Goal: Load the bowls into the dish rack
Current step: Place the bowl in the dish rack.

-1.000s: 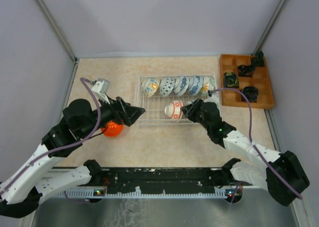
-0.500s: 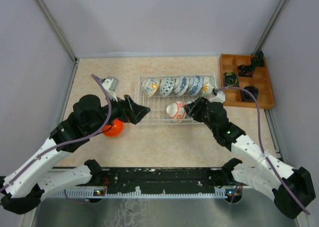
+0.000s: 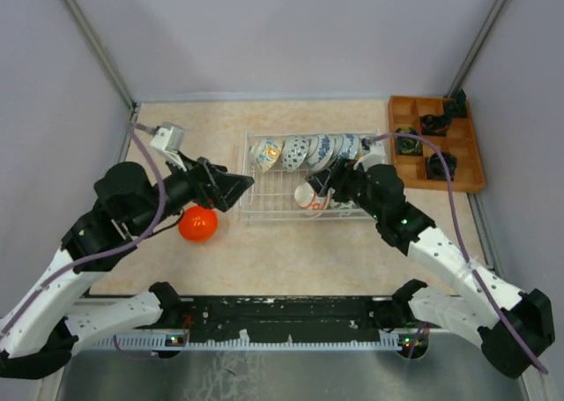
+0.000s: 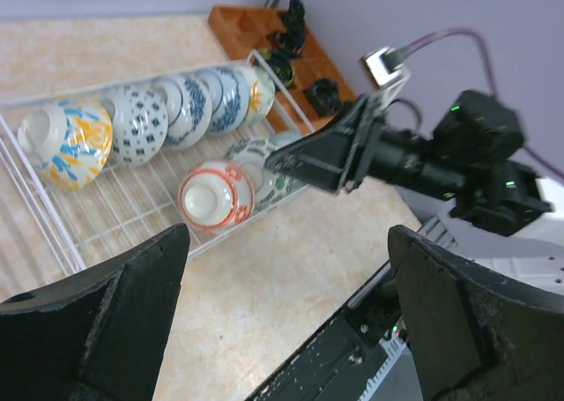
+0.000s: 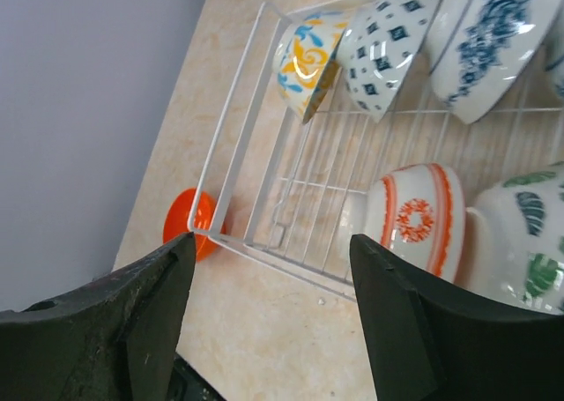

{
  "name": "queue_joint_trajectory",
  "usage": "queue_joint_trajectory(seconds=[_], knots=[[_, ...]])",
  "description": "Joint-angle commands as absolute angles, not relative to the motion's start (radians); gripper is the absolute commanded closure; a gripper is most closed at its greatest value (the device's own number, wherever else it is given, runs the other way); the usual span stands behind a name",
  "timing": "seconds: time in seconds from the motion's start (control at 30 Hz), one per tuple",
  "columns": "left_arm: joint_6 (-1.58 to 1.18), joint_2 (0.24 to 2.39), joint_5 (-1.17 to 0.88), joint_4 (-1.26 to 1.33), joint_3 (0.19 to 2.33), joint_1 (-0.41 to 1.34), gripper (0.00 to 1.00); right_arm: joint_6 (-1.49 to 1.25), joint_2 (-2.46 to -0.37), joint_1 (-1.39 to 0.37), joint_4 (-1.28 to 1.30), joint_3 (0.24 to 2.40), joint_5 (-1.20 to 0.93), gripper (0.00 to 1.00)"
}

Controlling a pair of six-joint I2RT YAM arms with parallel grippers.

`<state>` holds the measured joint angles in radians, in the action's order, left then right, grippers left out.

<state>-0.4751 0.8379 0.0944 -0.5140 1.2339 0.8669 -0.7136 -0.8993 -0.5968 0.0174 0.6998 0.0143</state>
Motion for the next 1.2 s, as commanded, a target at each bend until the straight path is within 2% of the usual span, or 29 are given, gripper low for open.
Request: queue_joint_trajectory(seconds=[0.0, 0.37, 0.67, 0.93, 1.17], knots=[[-0.436, 0.780, 0.124, -0.557, 1.333, 0.863, 0.00, -0.654, -1.015, -0.648, -0.074, 0.805, -0.162, 0.29], [-0.429, 0.650, 0.207, -0.644, 1.388, 0.862, 0.00, -0.526, -1.377, -0.936, -0.004, 1.112, -0.173, 0.28], [-0.430, 0.558, 0.228, -0.655, 1.375, 0.863, 0.00, -0.420, -1.817, -1.133, 0.107, 1.476, -0.118, 0.29], [-0.424, 0.515, 0.216, -0.661, 1.378, 0.863, 0.00, -0.357, -2.127, -1.199, 0.200, 1.772, -0.052, 0.35], [-0.416, 0.497, 0.223, -0.682, 1.382, 0.862, 0.00, -0.317, -2.294, -1.240, 0.302, 1.969, -0.009, 0.40]])
